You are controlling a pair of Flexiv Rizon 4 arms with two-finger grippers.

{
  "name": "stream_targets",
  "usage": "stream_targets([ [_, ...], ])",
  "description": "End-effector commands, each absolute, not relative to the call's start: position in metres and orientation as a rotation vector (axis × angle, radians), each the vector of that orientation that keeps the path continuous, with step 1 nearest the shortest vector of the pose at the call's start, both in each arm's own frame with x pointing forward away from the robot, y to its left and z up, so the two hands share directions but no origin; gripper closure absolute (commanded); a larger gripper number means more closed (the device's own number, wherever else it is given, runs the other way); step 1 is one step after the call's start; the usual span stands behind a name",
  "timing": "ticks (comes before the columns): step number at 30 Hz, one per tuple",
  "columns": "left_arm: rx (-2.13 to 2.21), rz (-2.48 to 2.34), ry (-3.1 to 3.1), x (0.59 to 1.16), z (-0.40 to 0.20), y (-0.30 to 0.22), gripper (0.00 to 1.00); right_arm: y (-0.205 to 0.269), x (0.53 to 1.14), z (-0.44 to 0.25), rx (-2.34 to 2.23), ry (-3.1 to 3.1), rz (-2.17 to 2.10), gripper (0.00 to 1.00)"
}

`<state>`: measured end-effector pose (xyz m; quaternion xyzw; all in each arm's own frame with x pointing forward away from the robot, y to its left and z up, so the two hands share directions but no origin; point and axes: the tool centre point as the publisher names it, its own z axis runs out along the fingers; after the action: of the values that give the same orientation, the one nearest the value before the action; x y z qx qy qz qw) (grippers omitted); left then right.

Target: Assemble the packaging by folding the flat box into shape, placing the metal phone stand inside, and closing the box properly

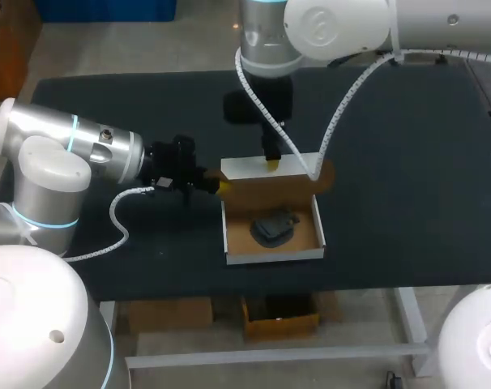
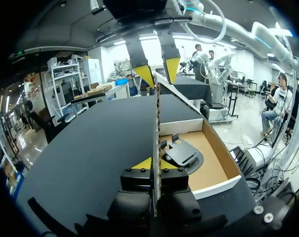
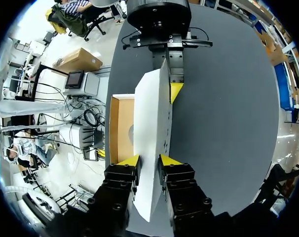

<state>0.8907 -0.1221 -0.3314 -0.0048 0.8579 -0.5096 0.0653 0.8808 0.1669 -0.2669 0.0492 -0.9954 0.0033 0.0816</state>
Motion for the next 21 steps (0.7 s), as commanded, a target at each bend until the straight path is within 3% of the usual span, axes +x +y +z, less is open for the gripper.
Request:
stream_targets([
  [1, -0.013, -1.541, 2.584, 0.891, -0.333, -0.122, 1.0, 0.171, 0.885, -0.272, 0.154, -2.955, 0.023, 0.81],
  [4, -0.013, -1.541, 2.584, 0.891, -0.333, -0.122, 1.0, 0.172, 0.885, -0.273, 0.157, -2.95, 0.026, 0.85],
  [7, -0.013, -1.541, 2.584, 0.891, -0.333, -0.122, 1.0, 0.172, 0.886, -0.275, 0.155, -2.946, 0.028, 1.0],
  [14, -0.013, -1.541, 2.584, 0.891, -0.333, -0.122, 1.0, 0.172, 0.885, -0.272, 0.147, -2.95, 0.014, 1.0],
  [16, -0.013, -1.541, 2.584, 0.891, -0.333, -0.122, 1.0, 0.171, 0.884, -0.267, 0.157, -2.952, -0.031, 0.5],
  [17, -0.013, -1.541, 2.584, 0.891, -0.333, -0.122, 1.0, 0.171, 0.884, -0.264, 0.162, -2.955, -0.045, 0.0],
  [21, -0.013, -1.541, 2.584, 0.891, -0.333, -0.122, 1.0, 0.167, 0.882, -0.25, 0.172, -2.974, -0.114, 0.0],
])
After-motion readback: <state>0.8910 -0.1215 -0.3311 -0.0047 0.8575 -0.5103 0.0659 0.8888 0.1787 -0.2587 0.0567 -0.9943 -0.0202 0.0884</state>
